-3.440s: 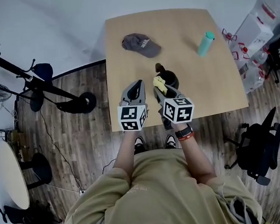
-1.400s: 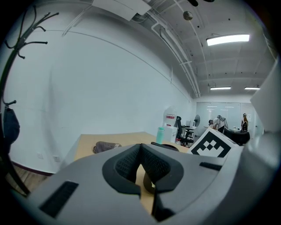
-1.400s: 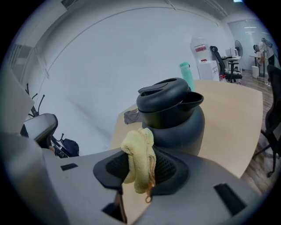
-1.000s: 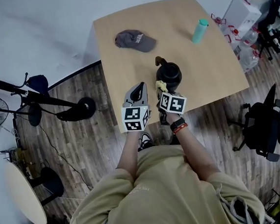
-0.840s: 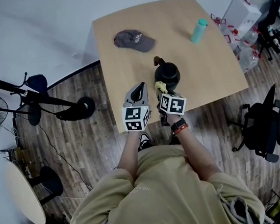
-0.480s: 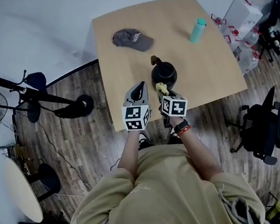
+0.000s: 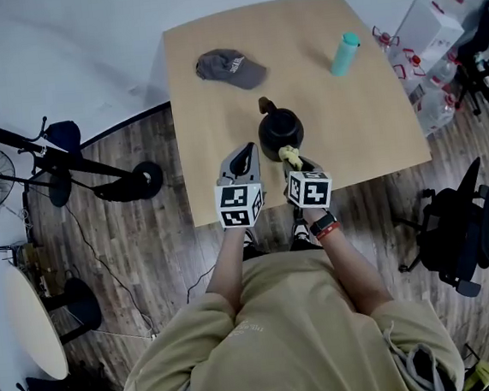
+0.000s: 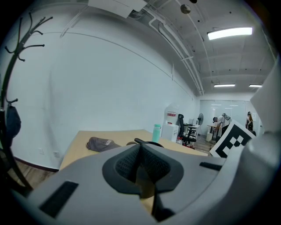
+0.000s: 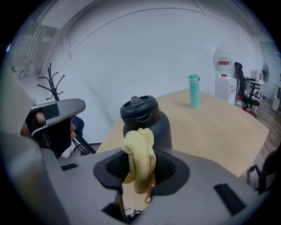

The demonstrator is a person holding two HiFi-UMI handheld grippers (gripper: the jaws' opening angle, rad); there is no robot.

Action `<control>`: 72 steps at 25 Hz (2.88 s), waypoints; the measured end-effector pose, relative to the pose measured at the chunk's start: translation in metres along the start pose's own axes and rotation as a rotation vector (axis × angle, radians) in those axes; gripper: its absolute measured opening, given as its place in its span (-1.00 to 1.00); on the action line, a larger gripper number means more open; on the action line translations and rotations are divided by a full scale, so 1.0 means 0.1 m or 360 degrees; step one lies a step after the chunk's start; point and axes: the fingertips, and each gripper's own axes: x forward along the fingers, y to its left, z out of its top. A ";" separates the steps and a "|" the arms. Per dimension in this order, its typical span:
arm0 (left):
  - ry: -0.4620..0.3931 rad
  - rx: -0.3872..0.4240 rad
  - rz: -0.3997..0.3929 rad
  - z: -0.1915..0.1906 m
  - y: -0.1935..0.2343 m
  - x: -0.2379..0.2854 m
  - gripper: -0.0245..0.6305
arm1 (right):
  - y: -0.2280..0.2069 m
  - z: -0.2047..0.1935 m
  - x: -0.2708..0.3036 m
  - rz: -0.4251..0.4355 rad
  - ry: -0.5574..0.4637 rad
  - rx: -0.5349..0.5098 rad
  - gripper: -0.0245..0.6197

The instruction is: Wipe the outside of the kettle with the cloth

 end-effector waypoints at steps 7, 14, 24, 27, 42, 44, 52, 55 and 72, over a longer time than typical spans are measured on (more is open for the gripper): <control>0.0001 0.0001 0.0044 -0.02 -0.09 0.07 -0.85 | -0.32 0.11 -0.04 -0.0083 -0.0028 -0.0173 -0.49; 0.0008 0.0018 0.0095 -0.04 -0.15 0.12 -0.85 | -0.65 0.28 0.03 -0.0093 -0.0025 -0.0257 -0.49; 0.0017 0.0040 0.0168 -0.05 -0.10 0.07 -0.85 | -0.90 0.54 0.30 -0.0029 0.0037 -0.0751 -0.49; 0.0034 0.0052 0.0183 -0.06 -0.06 0.05 -0.85 | -0.93 0.63 0.41 0.0019 0.0056 -0.0847 -0.49; 0.0044 0.0083 0.0131 -0.01 0.09 -0.02 -0.85 | -0.88 0.61 0.27 0.0033 0.0057 -0.0780 -0.49; 0.0051 0.0093 0.0118 -0.04 0.14 -0.02 -0.85 | -0.83 0.54 0.16 0.0043 0.0055 -0.0741 -0.49; 0.0067 0.0119 0.0035 -0.09 0.36 -0.06 -0.85 | -0.35 0.18 -0.16 0.0054 0.0057 -0.0516 -0.49; 0.0071 0.0104 0.0013 -0.11 0.46 -0.09 -0.85 | -0.01 0.05 -0.14 0.0104 0.0055 -0.0463 -0.49; 0.0021 0.0052 0.0022 -0.01 1.19 -0.42 -0.85 | 1.08 -0.08 0.84 -0.0027 0.0001 0.0044 -0.49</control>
